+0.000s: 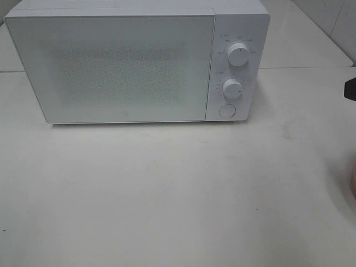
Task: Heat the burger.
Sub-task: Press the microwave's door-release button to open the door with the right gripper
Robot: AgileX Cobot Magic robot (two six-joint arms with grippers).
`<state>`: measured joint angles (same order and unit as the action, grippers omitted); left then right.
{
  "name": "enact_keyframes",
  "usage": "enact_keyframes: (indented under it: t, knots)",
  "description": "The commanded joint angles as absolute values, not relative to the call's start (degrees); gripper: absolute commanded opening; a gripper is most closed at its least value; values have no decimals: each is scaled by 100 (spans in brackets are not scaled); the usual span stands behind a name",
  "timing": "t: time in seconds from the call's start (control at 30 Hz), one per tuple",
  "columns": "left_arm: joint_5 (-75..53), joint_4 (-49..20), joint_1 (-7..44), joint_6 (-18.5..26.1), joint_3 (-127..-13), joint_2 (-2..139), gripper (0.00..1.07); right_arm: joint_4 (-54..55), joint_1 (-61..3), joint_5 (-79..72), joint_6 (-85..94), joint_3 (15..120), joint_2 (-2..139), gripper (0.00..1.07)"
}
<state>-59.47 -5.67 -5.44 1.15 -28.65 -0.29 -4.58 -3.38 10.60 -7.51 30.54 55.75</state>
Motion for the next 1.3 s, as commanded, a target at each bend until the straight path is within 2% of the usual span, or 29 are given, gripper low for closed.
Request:
enact_keyframes:
  t: [0.03,0.23,0.43,0.6,0.83,1.07,1.3]
  knots:
    - [-5884,-584,-527,92,-2842,-195,98,-441,-309,710,-796,3100,5781,75]
    - [-5884,-584,-527,92,-2842,-195,98,-407,-309,-178,-854,3054,6314,75]
    - [-5884,-584,-527,92,-2842,-195,98,-378,-390,-1799,-837,2441,6629,75]
    - [-5884,-584,-527,92,-2842,-195,98,0,-877,-2802,-229,2023,6812,75]
    - [-5884,-584,-527,92,-2842,-195,98,1392,-1667,-3902,854,1656,7225,75]
    - [-5884,-584,-527,92,-2842,-195,98,2086,-2263,-5036,980,1421,7672,75]
    - [-5884,-584,-527,92,-2842,-195,98,3260,-2979,-6148,1169,1387,8296,75]
